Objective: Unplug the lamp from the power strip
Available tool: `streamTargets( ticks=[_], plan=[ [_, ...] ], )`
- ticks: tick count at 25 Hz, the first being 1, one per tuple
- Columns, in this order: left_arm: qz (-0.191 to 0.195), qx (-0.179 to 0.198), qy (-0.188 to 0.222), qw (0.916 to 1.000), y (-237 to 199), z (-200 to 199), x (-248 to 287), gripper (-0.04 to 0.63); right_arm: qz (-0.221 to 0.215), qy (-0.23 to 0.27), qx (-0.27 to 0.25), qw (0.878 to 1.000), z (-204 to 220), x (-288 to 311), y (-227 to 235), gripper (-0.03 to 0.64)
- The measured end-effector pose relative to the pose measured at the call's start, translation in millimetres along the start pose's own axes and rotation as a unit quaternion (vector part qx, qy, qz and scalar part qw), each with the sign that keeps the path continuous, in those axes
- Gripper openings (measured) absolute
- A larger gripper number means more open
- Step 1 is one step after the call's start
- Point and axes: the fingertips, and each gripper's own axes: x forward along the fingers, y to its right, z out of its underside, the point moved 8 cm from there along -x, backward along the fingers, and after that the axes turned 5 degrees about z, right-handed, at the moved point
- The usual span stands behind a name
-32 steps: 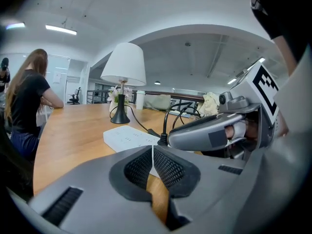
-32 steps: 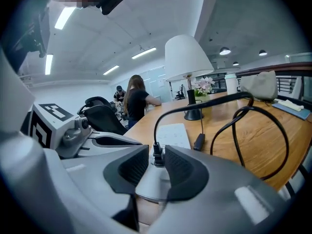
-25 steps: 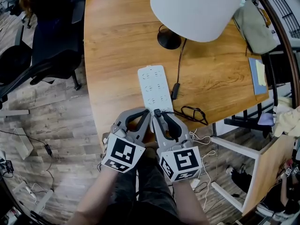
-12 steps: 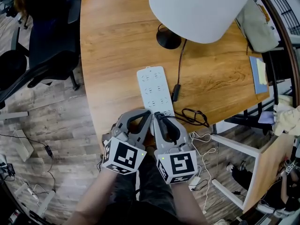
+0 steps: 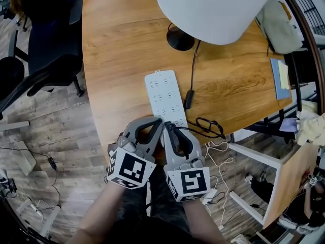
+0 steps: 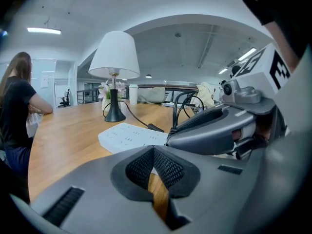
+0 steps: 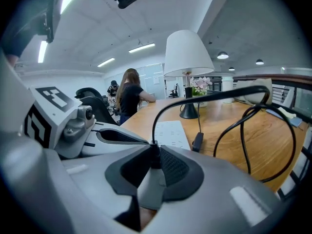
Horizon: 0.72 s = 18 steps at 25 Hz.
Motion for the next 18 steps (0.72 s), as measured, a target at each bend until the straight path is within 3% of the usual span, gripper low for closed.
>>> streamTargets(
  ticks=[4,12,18],
  plan=[
    [0.002,-0.002,-0.011,0.9999,0.4,-2.0,0.2,-0.005,-0.002,0.002,0.016,1.000,-0.5,-0.7,2.3,0.069],
    [0.000,-0.005,-0.016,0.9999,0.7,-2.7,1.5,-0.005,0.007,0.016,-0.017,1.000,0.5,-1.7,-3.0,0.067],
    [-0.002,-0.005,-0.016,0.9999,0.8,-3.1,1.1,-0.005,0.002,0.011,0.023,1.000,-0.7,-1.7,3.1,0.067]
  ],
)
